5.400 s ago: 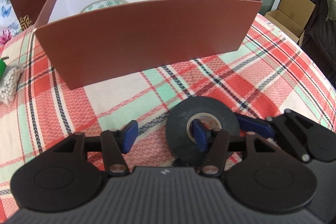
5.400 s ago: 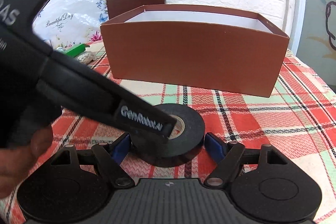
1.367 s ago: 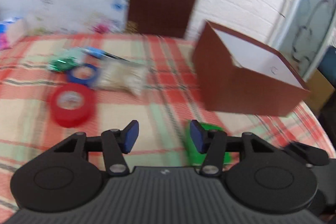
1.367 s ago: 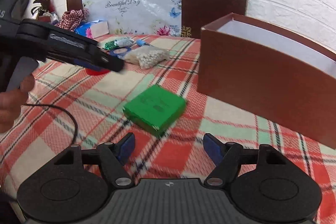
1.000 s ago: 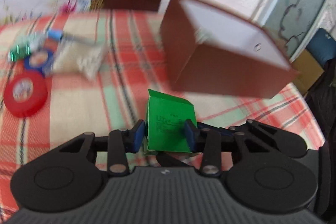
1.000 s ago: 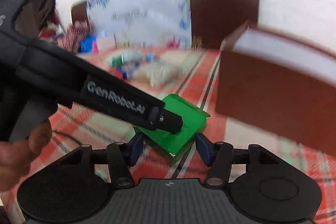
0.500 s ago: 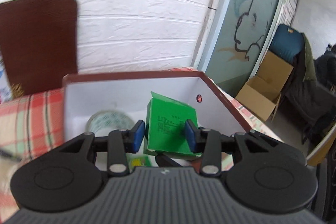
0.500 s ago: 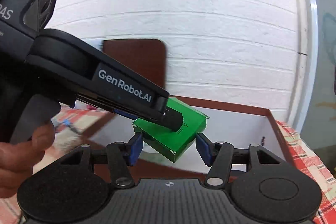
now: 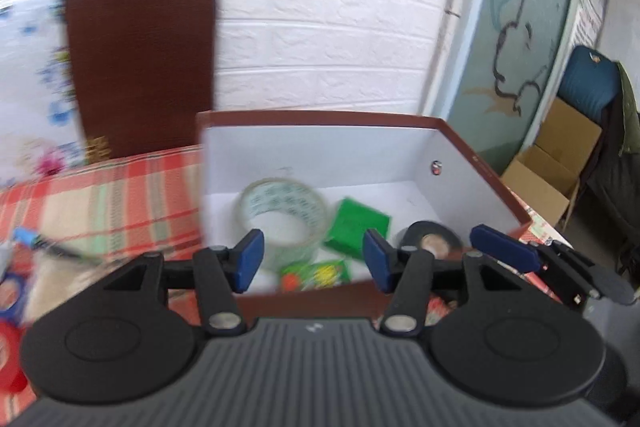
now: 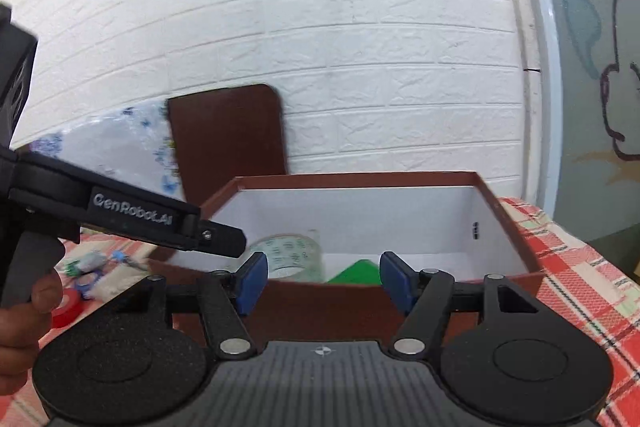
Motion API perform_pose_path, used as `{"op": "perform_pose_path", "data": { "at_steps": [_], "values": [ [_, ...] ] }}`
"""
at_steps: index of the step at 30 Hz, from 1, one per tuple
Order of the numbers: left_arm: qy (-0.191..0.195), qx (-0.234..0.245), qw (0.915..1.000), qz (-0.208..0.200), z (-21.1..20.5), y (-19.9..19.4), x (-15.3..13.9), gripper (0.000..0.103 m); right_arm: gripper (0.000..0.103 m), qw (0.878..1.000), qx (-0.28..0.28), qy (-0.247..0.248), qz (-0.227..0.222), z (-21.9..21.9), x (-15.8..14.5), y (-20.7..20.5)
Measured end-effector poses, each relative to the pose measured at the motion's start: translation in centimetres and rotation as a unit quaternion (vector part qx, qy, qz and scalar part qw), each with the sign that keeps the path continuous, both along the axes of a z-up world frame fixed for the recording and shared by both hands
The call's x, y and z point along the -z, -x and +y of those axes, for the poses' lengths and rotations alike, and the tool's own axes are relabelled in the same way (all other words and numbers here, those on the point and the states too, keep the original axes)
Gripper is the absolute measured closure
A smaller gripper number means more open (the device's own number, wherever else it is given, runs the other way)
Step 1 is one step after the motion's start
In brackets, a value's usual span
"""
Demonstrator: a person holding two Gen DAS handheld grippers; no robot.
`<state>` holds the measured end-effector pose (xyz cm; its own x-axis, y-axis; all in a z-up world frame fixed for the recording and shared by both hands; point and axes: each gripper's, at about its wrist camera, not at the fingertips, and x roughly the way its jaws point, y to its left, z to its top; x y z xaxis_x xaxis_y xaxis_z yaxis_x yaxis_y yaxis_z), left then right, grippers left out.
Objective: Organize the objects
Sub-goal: 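Carry the green box into the brown box and release it, then grasp the bag of cotton swabs with the right gripper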
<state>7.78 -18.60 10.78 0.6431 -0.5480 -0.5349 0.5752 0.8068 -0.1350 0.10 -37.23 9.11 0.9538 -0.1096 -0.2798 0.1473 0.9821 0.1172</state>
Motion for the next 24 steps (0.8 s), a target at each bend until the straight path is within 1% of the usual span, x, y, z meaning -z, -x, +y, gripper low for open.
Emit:
{"op": "perform_pose_path", "data": {
  "at_steps": [1, 2, 4, 5, 7, 8, 10, 13, 14, 15, 16, 17, 18, 20, 22, 23, 24],
  "values": [
    [0.007, -0.006, 1.0000, -0.002, 1.3, 0.7, 0.2, 0.048, 0.039, 1.000, -0.017, -0.007, 0.005, 0.6, 0.1, 0.2],
    [0.013, -0.007, 0.9999, -0.004, 2.9, 1.5, 0.4, 0.045, 0.039, 0.999, -0.034, -0.012, 0.012, 1.3, 0.3, 0.3],
    [-0.001, -0.044, 0.9990, -0.010, 5.8, 2.8, 1.3, 0.043, 0.039, 0.997, -0.069, -0.019, 0.038, 3.2, 1.1, -0.1],
    [-0.007, -0.063, 0.9980, -0.006, 7.6, 3.0, 2.1, 0.043, 0.039, 0.995, -0.086, -0.022, 0.056, 4.2, 1.7, -0.6],
    [-0.009, -0.112, 0.9935, 0.021, 11.5, 2.5, 3.9, 0.043, 0.041, 0.988, -0.122, -0.025, 0.090, 6.6, 2.8, -1.7],
    [-0.016, -0.146, 0.9885, 0.035, 13.7, 2.0, 5.0, 0.043, 0.042, 0.984, -0.141, -0.025, 0.102, 7.8, 3.2, -2.2],
    [-0.039, -0.218, 0.9738, 0.050, 17.9, 1.1, 7.1, 0.044, 0.044, 0.977, -0.176, -0.016, 0.119, 10.3, 3.8, -3.2],
    [-0.070, -0.321, 0.9425, 0.059, 23.9, 0.2, 10.1, 0.043, 0.044, 0.971, -0.201, 0.003, 0.130, 13.3, 4.0, -5.1],
    [-0.069, -0.336, 0.9389, 0.032, 25.3, 0.5, 10.7, 0.040, 0.044, 0.971, -0.200, 0.003, 0.132, 13.9, 4.0, -6.0],
    [-0.076, -0.343, 0.9363, 0.002, 26.2, 1.0, 11.4, 0.029, 0.044, 0.972, -0.196, -0.004, 0.132, 14.2, 3.9, -7.0],
    [-0.056, -0.346, 0.9365, -0.003, 27.3, 1.3, 12.0, 0.028, 0.044, 0.972, -0.193, -0.017, 0.132, 14.3, 3.8, -8.3],
    [-0.036, -0.348, 0.9370, -0.002, 27.9, 1.4, 11.9, 0.027, 0.044, 0.973, -0.188, -0.028, 0.133, 14.3, 3.7, -9.6],
    [-0.038, -0.345, 0.9377, -0.002, 28.0, 1.2, 12.0, 0.026, 0.044, 0.974, -0.183, -0.033, 0.133, 14.4, 3.7, -10.9],
    [-0.050, -0.337, 0.9400, -0.007, 27.6, 1.0, 12.1, 0.023, 0.044, 0.974, -0.177, -0.023, 0.138, 15.1, 3.9, -13.5],
    [-0.044, -0.331, 0.9427, -0.006, 28.0, 0.8, 12.2, 0.023, 0.044, 0.974, -0.175, -0.006, 0.146, 16.0, 4.4, -15.9],
    [-0.038, -0.330, 0.9432, -0.004, 27.8, 0.7, 12.2, 0.023, 0.049, 0.973, -0.174, 0.001, 0.152, 16.4, 4.8, -17.0],
    [-0.034, -0.330, 0.9434, -0.004, 28.1, 0.7, 12.3, 0.023, 0.058, 0.971, -0.173, 0.004, 0.162, 16.8, 5.3, -18.0]
  ]
}}
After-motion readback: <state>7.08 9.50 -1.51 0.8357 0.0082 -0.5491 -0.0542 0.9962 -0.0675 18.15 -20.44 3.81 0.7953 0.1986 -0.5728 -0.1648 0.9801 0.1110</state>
